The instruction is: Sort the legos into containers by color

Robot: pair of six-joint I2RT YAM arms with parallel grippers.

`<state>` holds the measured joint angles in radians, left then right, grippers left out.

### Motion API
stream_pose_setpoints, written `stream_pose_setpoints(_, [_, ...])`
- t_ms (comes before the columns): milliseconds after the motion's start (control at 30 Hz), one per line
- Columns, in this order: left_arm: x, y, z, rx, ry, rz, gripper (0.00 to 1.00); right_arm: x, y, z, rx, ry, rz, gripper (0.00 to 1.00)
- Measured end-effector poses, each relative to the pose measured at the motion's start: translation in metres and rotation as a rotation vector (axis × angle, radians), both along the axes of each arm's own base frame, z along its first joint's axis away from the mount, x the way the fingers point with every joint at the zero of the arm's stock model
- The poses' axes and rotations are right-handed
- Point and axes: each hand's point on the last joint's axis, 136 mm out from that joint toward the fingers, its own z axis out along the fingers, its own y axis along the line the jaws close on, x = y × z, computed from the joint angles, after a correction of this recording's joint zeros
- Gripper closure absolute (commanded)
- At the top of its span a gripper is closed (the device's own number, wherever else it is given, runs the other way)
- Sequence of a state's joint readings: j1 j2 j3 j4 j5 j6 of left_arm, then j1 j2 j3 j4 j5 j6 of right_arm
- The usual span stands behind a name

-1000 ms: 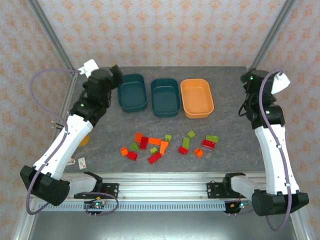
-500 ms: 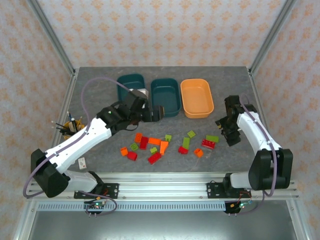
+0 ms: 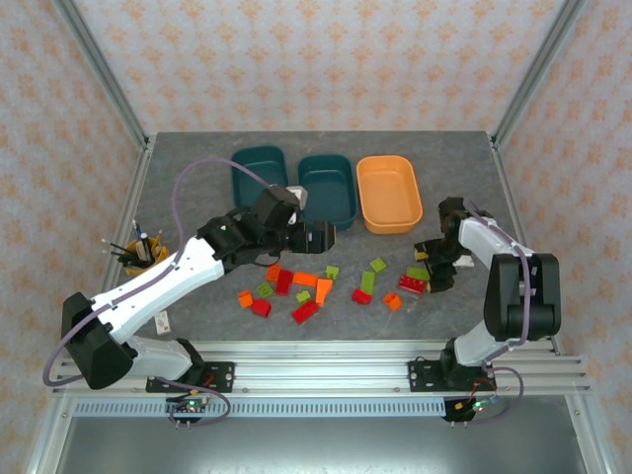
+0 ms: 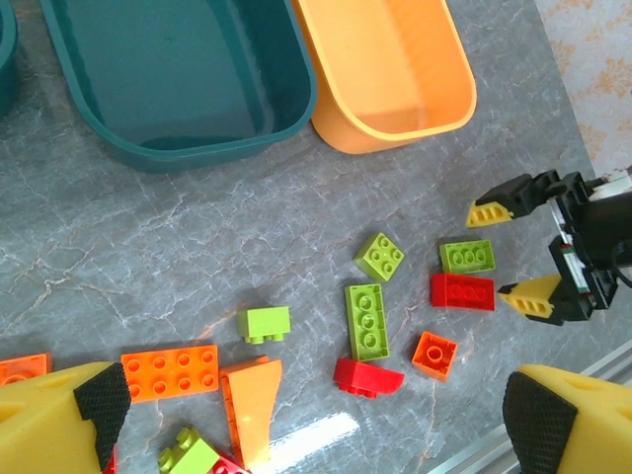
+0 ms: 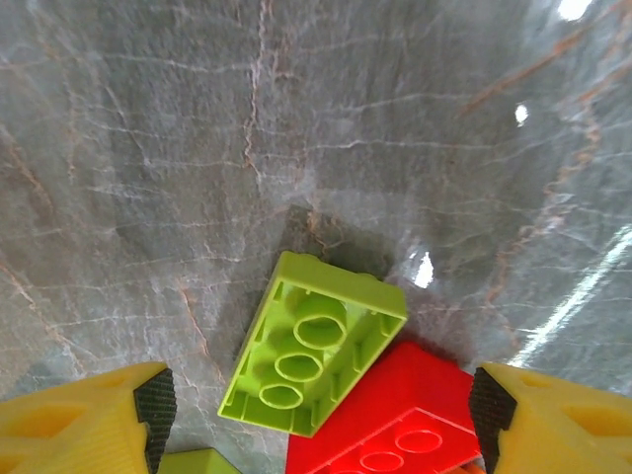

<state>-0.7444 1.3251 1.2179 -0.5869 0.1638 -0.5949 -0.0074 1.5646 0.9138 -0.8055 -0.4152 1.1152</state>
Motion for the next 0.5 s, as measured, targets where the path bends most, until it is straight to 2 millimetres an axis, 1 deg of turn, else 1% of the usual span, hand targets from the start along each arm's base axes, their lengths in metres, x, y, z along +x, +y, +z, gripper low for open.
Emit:
stream_pose_setpoints(300, [-0.002,-0.004,-0.002,-0.007,0.014,-0.017,0.0,0.008,0.004,-0.012,0.024,0.003,-0.035,0.32])
stream_pose_setpoints(433, [-0.003,-0.006,-0.004,-0.011,0.025,-0.023,0.0,0.01,0.005,-0.012,0.033,0.006,-0.059,0.39])
stream_pose_setpoints(500, [-0.003,-0.007,-0.005,-0.014,0.028,-0.027,0.0,0.01,0.005,-0.012,0.033,0.01,-0.076,0.4])
